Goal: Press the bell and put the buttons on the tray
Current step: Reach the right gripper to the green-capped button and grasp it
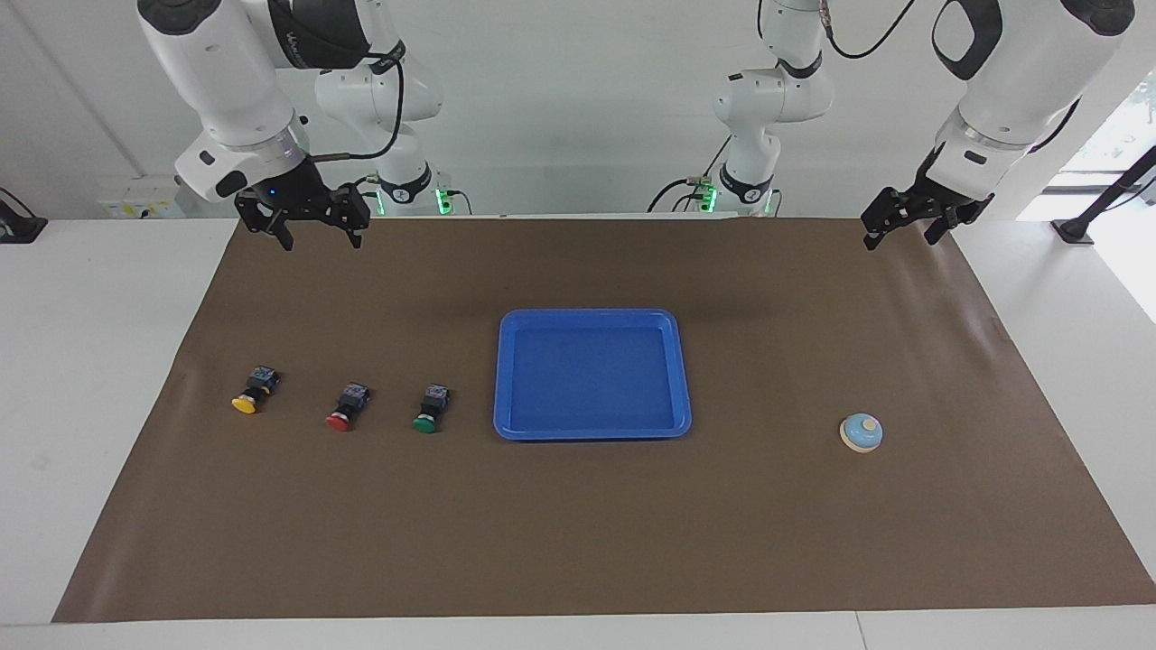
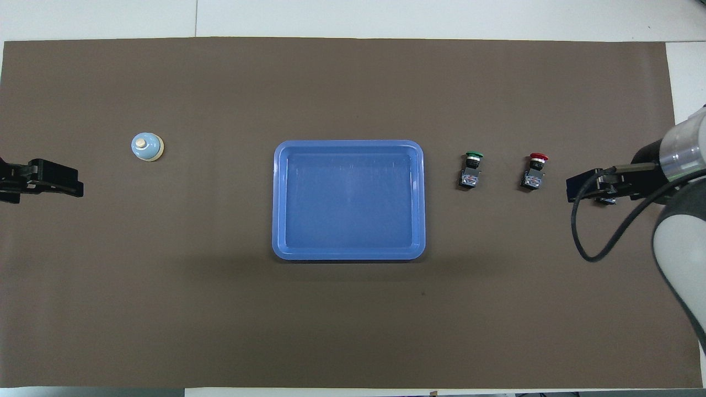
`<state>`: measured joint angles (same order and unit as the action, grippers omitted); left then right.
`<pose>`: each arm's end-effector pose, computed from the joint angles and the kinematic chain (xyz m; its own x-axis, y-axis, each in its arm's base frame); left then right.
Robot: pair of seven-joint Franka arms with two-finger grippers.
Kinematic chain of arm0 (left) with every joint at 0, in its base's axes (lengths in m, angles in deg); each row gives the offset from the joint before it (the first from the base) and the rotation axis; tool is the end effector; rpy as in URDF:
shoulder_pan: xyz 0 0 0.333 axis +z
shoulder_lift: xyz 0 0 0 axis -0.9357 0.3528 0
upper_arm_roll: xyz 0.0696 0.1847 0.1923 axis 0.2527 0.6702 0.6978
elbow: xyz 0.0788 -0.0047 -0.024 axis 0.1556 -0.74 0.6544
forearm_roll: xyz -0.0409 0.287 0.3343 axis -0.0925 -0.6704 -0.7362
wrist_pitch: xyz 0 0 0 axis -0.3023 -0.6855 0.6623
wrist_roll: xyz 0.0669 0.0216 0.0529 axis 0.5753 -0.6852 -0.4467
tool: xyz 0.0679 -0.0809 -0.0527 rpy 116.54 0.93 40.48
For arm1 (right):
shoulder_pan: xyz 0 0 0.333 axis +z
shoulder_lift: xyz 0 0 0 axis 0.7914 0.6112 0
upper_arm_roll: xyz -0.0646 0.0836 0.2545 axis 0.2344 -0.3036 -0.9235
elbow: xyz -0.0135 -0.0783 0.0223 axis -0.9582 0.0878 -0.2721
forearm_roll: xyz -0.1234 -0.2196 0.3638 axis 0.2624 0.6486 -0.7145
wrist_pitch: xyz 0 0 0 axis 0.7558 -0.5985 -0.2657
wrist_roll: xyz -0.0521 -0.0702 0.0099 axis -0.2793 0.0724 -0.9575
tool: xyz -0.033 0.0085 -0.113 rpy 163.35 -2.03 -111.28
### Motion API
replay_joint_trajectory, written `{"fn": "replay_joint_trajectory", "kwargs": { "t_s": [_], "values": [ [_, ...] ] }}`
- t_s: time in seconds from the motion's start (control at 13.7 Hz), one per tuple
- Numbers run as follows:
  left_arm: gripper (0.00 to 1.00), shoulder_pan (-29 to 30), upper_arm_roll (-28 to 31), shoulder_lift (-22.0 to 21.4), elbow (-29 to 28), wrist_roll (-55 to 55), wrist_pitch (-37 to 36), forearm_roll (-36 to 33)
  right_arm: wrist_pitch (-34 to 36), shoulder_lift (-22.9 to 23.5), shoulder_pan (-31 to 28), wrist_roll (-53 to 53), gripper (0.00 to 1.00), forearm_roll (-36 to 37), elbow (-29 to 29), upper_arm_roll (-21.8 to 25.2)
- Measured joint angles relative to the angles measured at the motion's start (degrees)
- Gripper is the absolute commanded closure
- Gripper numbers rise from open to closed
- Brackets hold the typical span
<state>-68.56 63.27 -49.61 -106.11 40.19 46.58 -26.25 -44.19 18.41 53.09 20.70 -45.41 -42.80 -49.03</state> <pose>0.5822 -0.0214 0.5513 0.9979 0.0202 -0.0617 0.0203 -0.9998 0.0006 0.5817 0.0480 0.5186 0.9976 -0.0045 -0.0689 -0.0040 -1.0000 0.0073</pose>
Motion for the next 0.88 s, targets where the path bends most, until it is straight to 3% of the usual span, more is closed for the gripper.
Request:
{"fn": "replay_joint_trajectory", "kwargs": {
  "t_s": [0.22,0.44,0.66,0.88],
  "values": [
    [0.0,-0.12,0.0,0.0,0.07,0.0,0.0,0.0,-8.92,1.02,3.92,10.1,0.0,-0.11,-6.13,-0.21],
    [0.0,-0.15,0.0,0.04,0.07,0.0,-0.02,0.0,-20.52,6.95,7.26,18.21,0.0,-0.11,-9.52,-0.29],
    [0.0,-0.17,0.06,0.04,0.07,0.0,-0.04,0.0,-33.08,12.02,8.24,21.26,0.0,-0.12,-14.28,-0.3],
    [0.0,-0.14,0.41,0.04,0.07,0.0,-0.04,0.0,-39.09,14.42,8.25,22.58,0.0,-0.1,-17.51,-0.27]
  ]
}}
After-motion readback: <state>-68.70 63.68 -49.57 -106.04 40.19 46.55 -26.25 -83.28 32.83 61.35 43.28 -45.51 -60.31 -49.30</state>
